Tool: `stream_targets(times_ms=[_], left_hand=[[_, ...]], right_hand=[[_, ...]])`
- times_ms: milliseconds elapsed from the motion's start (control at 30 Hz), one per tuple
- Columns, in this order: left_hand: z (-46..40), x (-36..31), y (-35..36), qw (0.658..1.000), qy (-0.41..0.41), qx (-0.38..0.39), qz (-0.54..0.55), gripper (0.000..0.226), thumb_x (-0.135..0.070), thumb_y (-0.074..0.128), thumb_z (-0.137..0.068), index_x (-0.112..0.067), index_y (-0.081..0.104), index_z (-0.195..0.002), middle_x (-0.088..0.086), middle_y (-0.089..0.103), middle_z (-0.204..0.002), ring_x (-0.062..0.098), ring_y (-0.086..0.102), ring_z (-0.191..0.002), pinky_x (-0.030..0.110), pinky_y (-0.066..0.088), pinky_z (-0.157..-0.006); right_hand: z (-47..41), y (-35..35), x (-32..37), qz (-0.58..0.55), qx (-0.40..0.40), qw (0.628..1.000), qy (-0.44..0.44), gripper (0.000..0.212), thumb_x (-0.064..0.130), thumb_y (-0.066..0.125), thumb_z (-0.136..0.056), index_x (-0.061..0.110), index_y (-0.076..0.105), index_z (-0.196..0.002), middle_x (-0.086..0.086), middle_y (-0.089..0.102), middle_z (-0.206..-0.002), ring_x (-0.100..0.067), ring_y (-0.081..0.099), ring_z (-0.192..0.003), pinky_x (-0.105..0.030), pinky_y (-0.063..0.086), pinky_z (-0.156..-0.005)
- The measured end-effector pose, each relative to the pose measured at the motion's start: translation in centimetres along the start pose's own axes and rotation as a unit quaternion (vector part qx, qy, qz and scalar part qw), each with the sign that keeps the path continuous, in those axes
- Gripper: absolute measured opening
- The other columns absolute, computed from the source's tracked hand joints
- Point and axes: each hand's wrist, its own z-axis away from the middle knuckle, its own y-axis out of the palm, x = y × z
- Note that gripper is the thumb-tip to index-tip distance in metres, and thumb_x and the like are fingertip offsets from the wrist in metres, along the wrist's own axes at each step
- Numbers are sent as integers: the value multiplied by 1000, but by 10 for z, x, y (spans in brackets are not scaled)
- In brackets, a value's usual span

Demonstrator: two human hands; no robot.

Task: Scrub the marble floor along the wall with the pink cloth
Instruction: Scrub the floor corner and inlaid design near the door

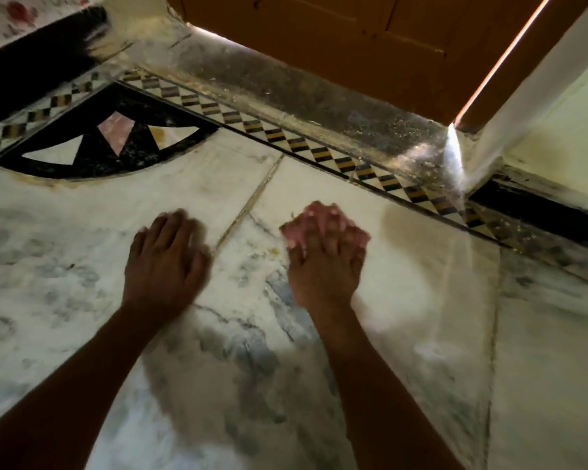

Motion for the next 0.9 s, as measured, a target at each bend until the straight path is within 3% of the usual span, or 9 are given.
stream_targets(times_ms=[100,167,300,367,433,567,667,800,900], left_hand=[[5,-1,1,999,-13,-14,34,65,-50,37,-105,-15,50,-158,11,38,-173,33,36,-159,55,33,-123],[7,-3,2,998,-20,-24,45,62,-48,39,-105,-16,52,-156,9,40,-172,31,38,-158,52,36,-121],[3,0,2,997,-31,-32,64,58,-42,44,-103,-15,54,-154,6,42,-170,29,42,-155,51,38,-116],[1,0,1,995,-48,-36,76,57,-40,47,-101,-17,55,-152,2,43,-170,27,43,-154,49,38,-112],[1,0,-2,995,-51,-33,83,57,-41,48,-100,-18,54,-152,1,42,-171,26,43,-154,49,37,-111],[-1,1,-6,995,-57,-20,79,59,-41,44,-99,-18,54,-152,3,41,-171,28,44,-154,51,40,-110],[-2,0,-5,995,-62,-9,72,59,-40,44,-98,-18,56,-151,3,42,-171,28,45,-153,50,40,-111],[-2,0,-2,996,-64,-17,62,59,-39,48,-96,-17,57,-150,4,42,-170,28,44,-153,49,39,-112],[-2,1,-1,996,-65,-12,66,58,-37,50,-96,-17,56,-150,5,41,-171,28,42,-155,48,38,-111]], right_hand=[[47,-7,-19,3,25,997,-78,66,69,24,-104,52,10,-167,3,-2,-181,-31,0,-167,-57,3,-134],[50,-16,-53,32,26,999,10,68,70,25,-103,48,20,-167,-3,6,-181,-38,10,-165,-62,15,-131],[-37,-18,-41,17,-8,982,187,69,70,18,-107,46,-7,-166,-15,-2,-180,-50,0,-163,-69,7,-130],[-76,-8,-1,-6,24,989,145,71,73,17,-105,47,-10,-166,-12,-12,-180,-50,-10,-162,-69,0,-130],[-70,1,32,13,39,999,18,72,72,23,-104,49,-3,-167,-9,-10,-180,-47,-10,-164,-68,-1,-130],[40,0,11,57,55,987,-142,62,65,25,-107,54,12,-167,-2,7,-181,-41,9,-166,-61,15,-131],[55,-18,-44,49,36,998,-20,71,61,25,-105,38,11,-171,-10,19,-179,-47,23,-159,-62,28,-124],[-37,-3,-29,14,-35,981,188,77,65,17,-104,32,1,-171,-22,17,-176,-53,14,-160,-71,13,-127],[-71,19,25,48,-59,988,134,72,58,36,-105,33,20,-170,-28,30,-171,-60,28,-152,-75,21,-123]])
